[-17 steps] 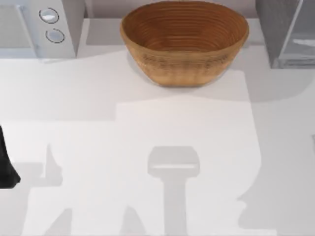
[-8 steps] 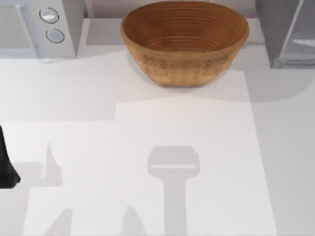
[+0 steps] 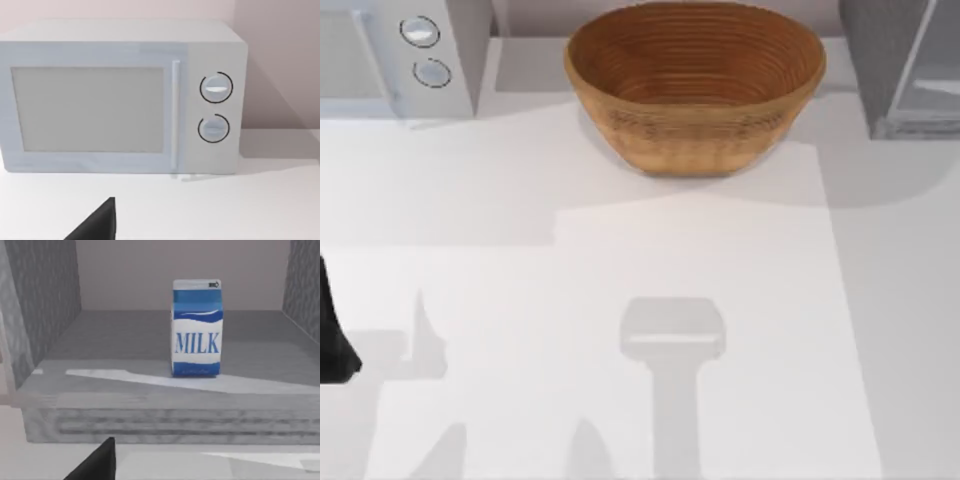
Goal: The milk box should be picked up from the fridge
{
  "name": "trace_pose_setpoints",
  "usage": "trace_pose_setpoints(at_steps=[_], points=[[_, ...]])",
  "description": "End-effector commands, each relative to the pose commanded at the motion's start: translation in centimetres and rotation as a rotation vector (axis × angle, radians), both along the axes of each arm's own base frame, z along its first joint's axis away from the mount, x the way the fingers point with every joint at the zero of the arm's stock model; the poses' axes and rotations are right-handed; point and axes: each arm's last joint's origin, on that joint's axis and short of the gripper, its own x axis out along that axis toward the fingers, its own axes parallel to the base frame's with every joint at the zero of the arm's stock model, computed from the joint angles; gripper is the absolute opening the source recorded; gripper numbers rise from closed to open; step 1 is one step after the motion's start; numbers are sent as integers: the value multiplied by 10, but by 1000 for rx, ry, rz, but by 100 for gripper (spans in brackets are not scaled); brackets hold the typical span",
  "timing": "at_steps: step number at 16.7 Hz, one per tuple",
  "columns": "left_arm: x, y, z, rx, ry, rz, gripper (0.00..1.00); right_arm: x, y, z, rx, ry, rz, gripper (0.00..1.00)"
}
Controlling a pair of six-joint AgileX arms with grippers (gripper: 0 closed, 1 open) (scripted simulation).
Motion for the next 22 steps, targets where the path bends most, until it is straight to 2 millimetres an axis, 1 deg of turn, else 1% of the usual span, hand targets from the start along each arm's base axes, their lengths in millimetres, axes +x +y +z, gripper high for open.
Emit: trace_pose_setpoints(at_steps=[2,3,5,7,10,12,14,15,20,22], points=[[0,0,0,0,0,0,100,20,-4,-4,0,3,1,100],[0,0,0,0,0,0,100,34,-7,-6,-2,1,0,100],[0,0,0,0,0,0,100,67,-12,-10,-7,-7,-2,100],[0,0,0,0,0,0,100,106,-15,-14,-13,-20,-6,100],[0,0,0,0,0,0,100,158,-12,-23,-16,-31,-10,100],[0,0,0,0,0,0,100,182,-5,-30,-14,-22,-13,100],[0,0,0,0,0,0,100,195,0,-35,-11,-10,-15,100],[0,0,0,0,0,0,100,197,1,-36,-11,-7,-15,100],[0,0,0,0,0,0,100,197,0,-35,-11,-9,-17,100],[0,0,0,0,0,0,100,205,0,-38,-10,-3,-15,100]])
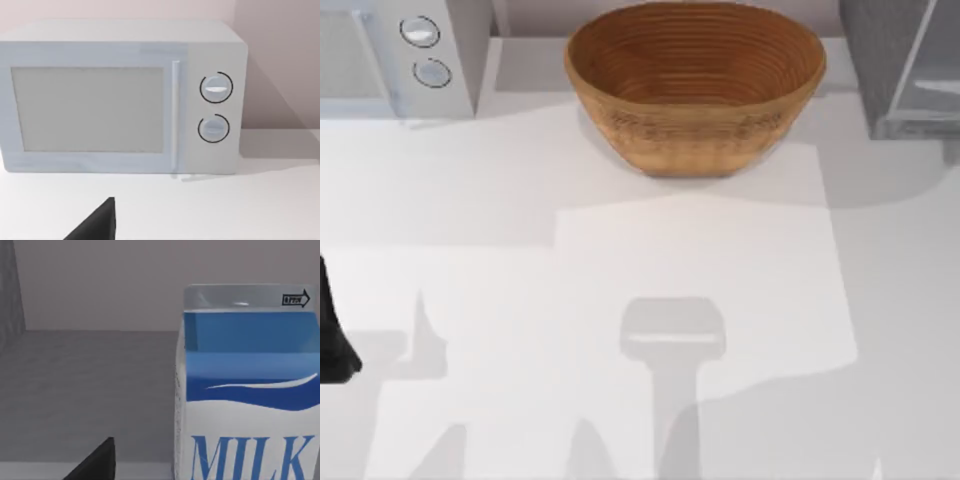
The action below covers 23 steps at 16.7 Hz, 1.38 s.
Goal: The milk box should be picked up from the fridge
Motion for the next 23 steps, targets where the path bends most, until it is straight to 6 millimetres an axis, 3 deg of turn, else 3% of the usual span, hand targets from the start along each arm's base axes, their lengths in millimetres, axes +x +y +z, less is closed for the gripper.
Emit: trace_pose_setpoints(at_steps=[6,11,23], points=[[0,0,0,0,0,0,100,47,0,2,-2,-8,0,100],[0,0,0,0,0,0,100,53,1,2,-1,-4,0,100],[0,0,0,0,0,0,100,53,1,2,-1,-4,0,10]])
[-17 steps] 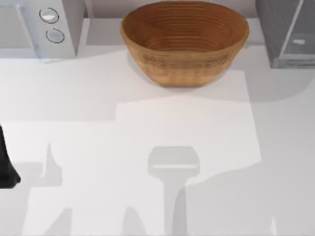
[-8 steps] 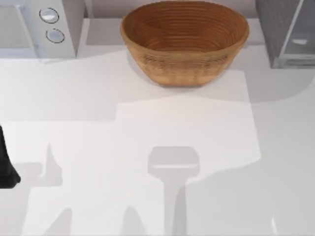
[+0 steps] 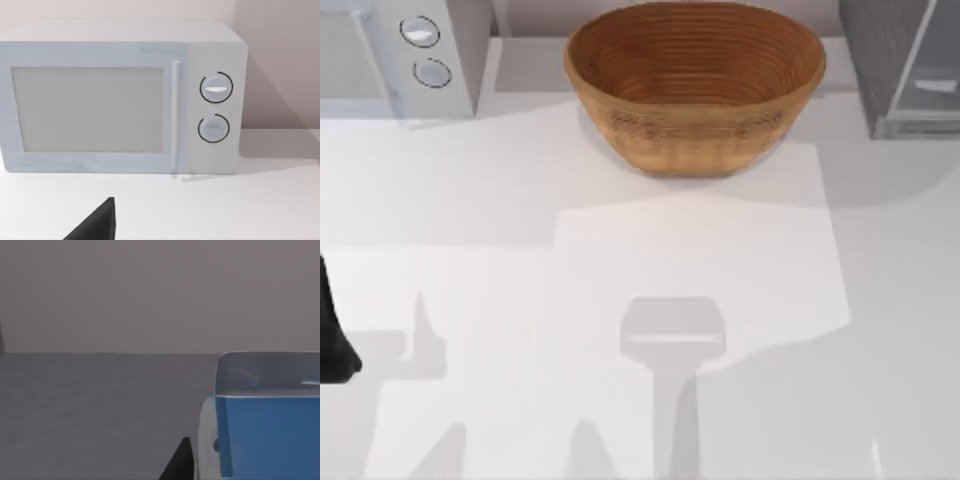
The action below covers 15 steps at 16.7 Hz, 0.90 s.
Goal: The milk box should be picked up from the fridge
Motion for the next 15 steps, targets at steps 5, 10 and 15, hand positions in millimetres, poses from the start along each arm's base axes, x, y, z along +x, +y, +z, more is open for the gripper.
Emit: trace_pose_setpoints(at_steps=[5,10,15], points=[[0,0,0,0,0,0,100,0,0,0,0,0,0,0],[0,0,0,0,0,0,100,0,-2,1,1,-1,-3,0],[0,0,0,0,0,0,100,0,-2,26,1,1,-3,0]])
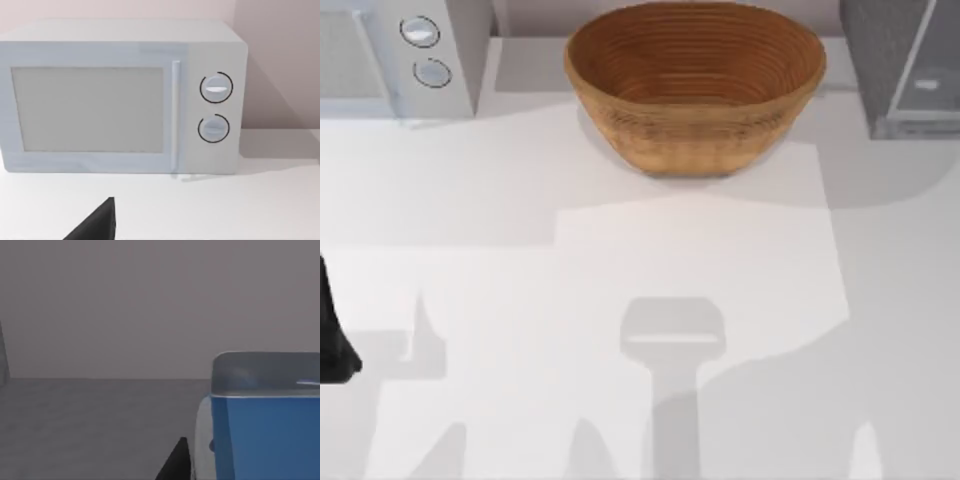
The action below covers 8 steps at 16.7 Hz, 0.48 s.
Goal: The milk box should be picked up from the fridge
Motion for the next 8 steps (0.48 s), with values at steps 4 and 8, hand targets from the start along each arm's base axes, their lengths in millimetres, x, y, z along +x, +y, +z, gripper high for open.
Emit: trace_pose_setpoints(at_steps=[4,8], points=[[0,0,0,0,0,0,100,0,0,25,0,-2,0,0],[0,0,0,0,0,0,100,-1,0,24,1,-1,1,0]])
